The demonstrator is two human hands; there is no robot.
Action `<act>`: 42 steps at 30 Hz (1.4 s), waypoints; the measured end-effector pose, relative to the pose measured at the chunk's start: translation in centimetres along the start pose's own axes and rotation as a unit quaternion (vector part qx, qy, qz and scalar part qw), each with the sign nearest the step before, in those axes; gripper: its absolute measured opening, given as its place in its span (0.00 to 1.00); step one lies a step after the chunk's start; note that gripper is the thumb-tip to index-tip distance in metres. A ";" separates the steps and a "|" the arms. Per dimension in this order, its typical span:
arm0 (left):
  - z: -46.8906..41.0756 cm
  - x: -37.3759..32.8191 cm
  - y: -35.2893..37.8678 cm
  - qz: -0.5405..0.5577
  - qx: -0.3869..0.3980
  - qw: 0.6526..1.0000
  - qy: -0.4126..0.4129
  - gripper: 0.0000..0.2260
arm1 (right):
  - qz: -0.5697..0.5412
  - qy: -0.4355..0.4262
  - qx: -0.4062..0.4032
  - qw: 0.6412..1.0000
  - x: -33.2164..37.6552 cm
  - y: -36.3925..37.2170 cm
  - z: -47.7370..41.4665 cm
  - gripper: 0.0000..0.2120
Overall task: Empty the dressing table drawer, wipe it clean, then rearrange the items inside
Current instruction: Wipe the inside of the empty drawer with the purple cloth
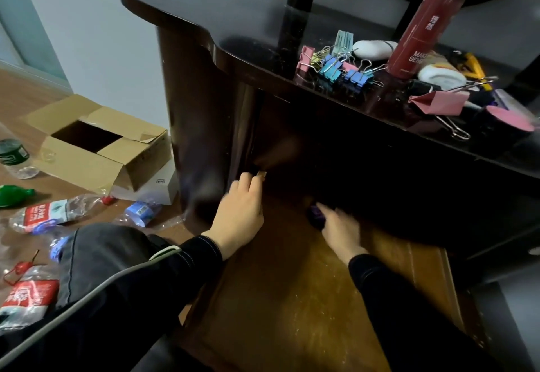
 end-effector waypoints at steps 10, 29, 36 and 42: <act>2.0 -6.6 8.6 -0.247 0.337 0.899 0.132 0.24 | 0.063 -0.093 0.045 0.993 -2.3 2.2 6.6 0.32; 0.2 -5.1 12.6 -0.169 0.402 0.898 0.059 0.38 | 0.006 0.145 0.001 0.989 -8.2 0.1 3.4 0.22; -0.2 -5.4 12.2 -0.144 0.408 0.901 0.043 0.25 | 0.050 -0.113 -0.020 0.992 -1.3 2.9 5.2 0.34; -0.3 -4.8 11.8 -0.106 0.393 0.913 0.025 0.21 | -0.002 -0.062 -0.007 0.998 3.7 0.7 -0.1 0.30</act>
Point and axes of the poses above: each hand's wrist, its own z-axis away from the middle knuckle, its own y-axis out of the palm, x = y × z, the point moved 8 cm from there along -z, towards the middle knuckle, and after that the axes turned 6 degrees about x, right-handed, at the moved point
